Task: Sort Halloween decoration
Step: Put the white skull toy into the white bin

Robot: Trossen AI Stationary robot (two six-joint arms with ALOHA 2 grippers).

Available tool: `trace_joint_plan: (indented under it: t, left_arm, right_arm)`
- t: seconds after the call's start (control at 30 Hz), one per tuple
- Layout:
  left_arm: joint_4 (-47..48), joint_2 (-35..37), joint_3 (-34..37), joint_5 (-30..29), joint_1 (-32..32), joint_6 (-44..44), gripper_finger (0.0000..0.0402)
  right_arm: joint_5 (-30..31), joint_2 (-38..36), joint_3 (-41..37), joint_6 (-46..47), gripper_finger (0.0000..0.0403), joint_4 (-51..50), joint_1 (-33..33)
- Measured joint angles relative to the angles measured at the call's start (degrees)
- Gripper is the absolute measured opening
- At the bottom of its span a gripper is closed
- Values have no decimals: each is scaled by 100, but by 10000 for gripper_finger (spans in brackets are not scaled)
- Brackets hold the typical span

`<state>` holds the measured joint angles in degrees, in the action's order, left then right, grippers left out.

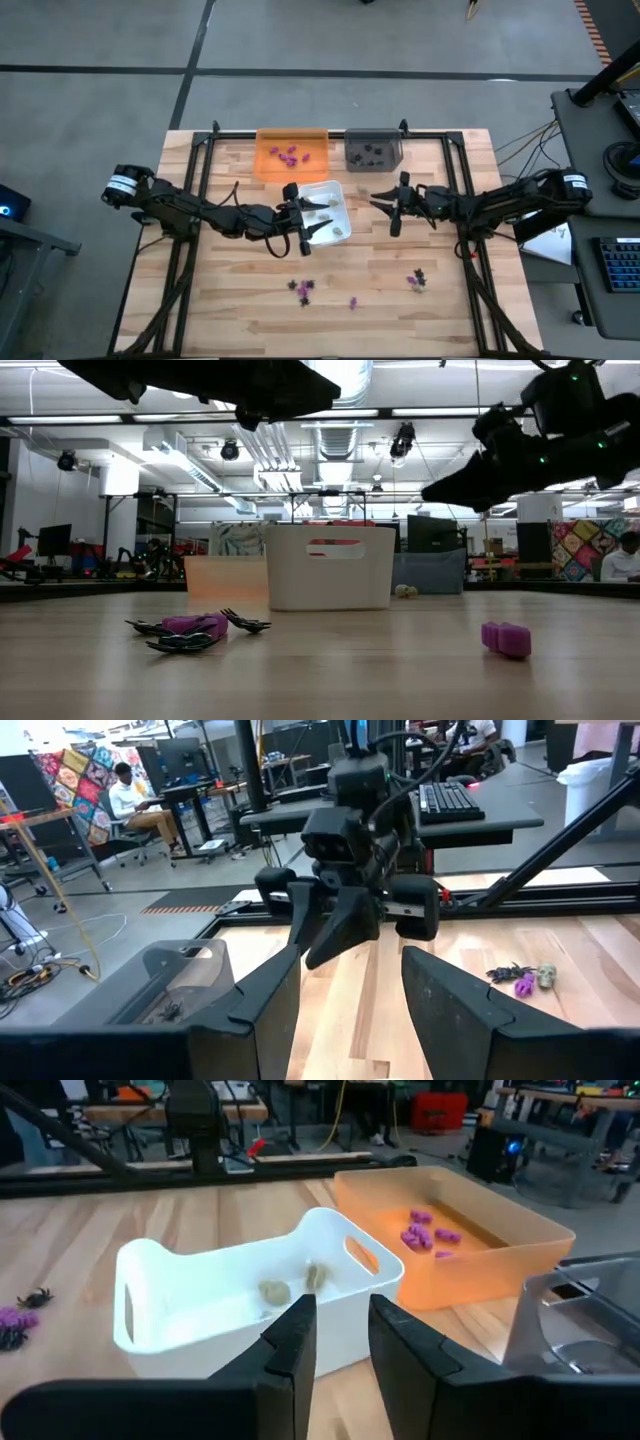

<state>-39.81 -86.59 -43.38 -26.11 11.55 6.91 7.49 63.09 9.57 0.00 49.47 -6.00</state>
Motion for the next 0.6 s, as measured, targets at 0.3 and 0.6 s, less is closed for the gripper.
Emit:
trace_joint_plan:
  t: [0.3,0.6]
  left_arm:
    - [-2,-15,0,0,0,-15,160]
    - [-9,-15,-2,0,-2,-15,160]
  right_arm:
    - [832,73,-574,-6,71,367,-2]
    - [1764,916,-184,336,86,-109,0]
